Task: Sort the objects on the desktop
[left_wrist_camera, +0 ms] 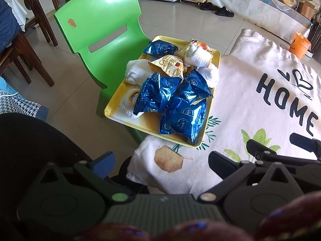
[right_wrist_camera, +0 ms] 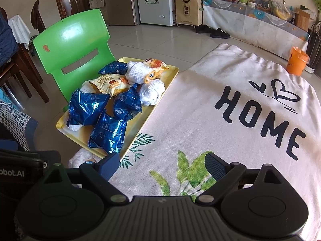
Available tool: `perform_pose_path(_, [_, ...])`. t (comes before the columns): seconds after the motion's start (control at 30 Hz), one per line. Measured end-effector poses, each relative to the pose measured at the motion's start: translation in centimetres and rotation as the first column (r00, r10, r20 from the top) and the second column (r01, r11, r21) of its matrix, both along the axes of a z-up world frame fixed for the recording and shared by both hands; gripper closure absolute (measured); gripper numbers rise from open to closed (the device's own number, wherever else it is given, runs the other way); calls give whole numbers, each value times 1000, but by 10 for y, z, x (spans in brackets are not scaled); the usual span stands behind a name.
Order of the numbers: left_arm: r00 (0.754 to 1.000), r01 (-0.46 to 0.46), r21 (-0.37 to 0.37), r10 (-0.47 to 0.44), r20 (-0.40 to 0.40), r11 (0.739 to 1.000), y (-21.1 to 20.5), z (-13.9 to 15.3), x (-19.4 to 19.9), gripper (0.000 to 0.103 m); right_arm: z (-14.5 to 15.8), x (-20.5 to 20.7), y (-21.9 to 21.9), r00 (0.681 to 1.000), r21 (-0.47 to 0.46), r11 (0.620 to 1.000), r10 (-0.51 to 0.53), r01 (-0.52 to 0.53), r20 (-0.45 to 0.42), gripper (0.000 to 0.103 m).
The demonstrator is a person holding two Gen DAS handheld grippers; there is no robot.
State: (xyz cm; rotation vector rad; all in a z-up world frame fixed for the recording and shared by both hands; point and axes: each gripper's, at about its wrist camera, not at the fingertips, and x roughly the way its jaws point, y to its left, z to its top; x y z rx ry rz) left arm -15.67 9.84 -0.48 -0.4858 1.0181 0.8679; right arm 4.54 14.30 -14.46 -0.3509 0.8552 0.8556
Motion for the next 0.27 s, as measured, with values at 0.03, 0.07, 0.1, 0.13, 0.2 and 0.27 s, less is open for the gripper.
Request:
perform_pose_path(0.03, [1000,0,-1,0,0,1000,1,0,0,0,0,0,0,1000,-1,1000,0,0,1,10])
perform_pose_path(0.07, [1000,0,-1,0,0,1000,0,-1,0,0,0,0,0,1000,-1,1000,0,0,0,10])
perform_pose_path(0.1, [1000,1,1,-1,-1,1000,1,-1,0,0,-1,1,0,1000,-2,1000,0,0,-1,10])
perform_pose_path(0.13, [1000,1,2,-1,-2,1000,1,-1,0,0,-1,1,0,1000,-5,1000,0,0,-3,10])
perform_pose_path(0.2, [1000,1,-2,-1,-2,1000,1,-2,0,0,-2,1,1,1000,-8,1000,0,0,-3,10])
perform_pose_path(0.27, [1000,3,-5,-3,-2,1000,2,-3,1,0,-3,1,1,1000,-11,1000,-3,3,-3,10])
